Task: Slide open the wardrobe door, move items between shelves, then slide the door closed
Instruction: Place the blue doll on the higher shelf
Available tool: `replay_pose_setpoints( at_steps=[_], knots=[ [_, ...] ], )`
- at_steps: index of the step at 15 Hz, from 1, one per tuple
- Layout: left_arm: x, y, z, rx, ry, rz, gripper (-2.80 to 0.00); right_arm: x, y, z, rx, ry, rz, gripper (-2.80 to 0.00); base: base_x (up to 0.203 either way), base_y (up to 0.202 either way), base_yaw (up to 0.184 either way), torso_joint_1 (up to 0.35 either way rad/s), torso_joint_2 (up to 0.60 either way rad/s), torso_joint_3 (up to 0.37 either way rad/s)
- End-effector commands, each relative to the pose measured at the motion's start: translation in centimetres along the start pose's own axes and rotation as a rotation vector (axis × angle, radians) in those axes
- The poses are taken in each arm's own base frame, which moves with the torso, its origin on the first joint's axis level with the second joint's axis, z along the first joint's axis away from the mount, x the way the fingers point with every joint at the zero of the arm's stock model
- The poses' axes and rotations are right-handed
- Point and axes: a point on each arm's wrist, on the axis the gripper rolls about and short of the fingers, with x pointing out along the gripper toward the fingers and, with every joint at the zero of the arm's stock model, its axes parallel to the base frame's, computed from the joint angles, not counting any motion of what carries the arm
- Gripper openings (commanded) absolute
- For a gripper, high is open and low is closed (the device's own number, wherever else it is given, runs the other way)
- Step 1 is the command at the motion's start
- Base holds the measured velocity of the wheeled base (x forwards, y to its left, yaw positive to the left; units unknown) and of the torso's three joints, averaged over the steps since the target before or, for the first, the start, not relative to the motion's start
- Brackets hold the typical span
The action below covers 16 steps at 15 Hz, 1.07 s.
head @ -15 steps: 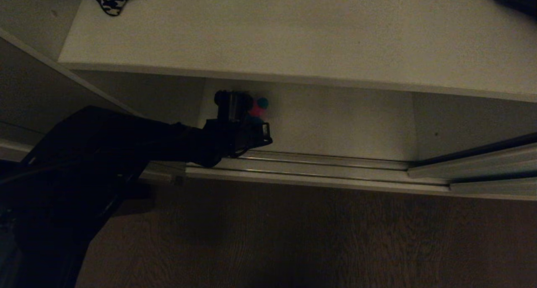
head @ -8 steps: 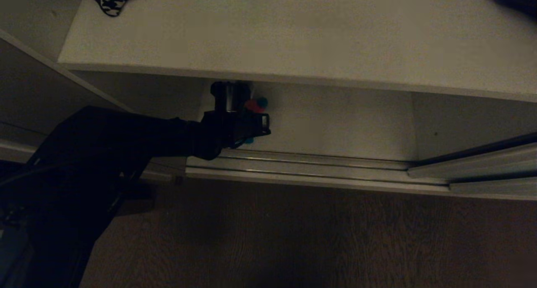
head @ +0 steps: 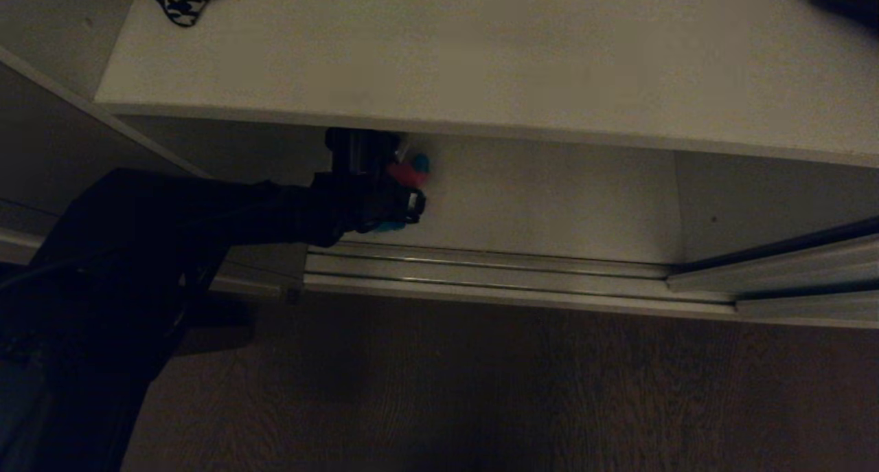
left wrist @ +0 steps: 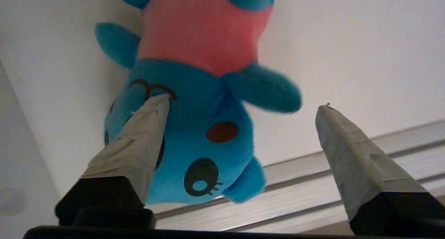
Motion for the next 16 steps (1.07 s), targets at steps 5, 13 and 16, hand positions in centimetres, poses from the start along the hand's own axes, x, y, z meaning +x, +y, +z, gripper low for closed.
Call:
replay_pose_setpoints(
  at_steps=[5,13,16],
  knots=[
    [-0.4,1.4,1.5,0.036,-0.047,0.034,0.0,0.0,0.0,0.0,-0.001,0.0,0.001,-2.8,0.0,0.0,0.0,0.0,0.0,0.0],
    [2.4,0.9,-3.2,0.079,0.065,0.022,0.0,0.0,0.0,0.0,-0.001,0.0,0.001,-2.8,0.0,0.0,0.0,0.0,0.0,0.0],
    [3.3,0.7,-4.2,0.07,0.07,0.018,0.0,0.0,0.0,0.0,-0.001,0.0,0.001,-2.8,0.0,0.0,0.0,0.0,0.0,0.0]
  ],
)
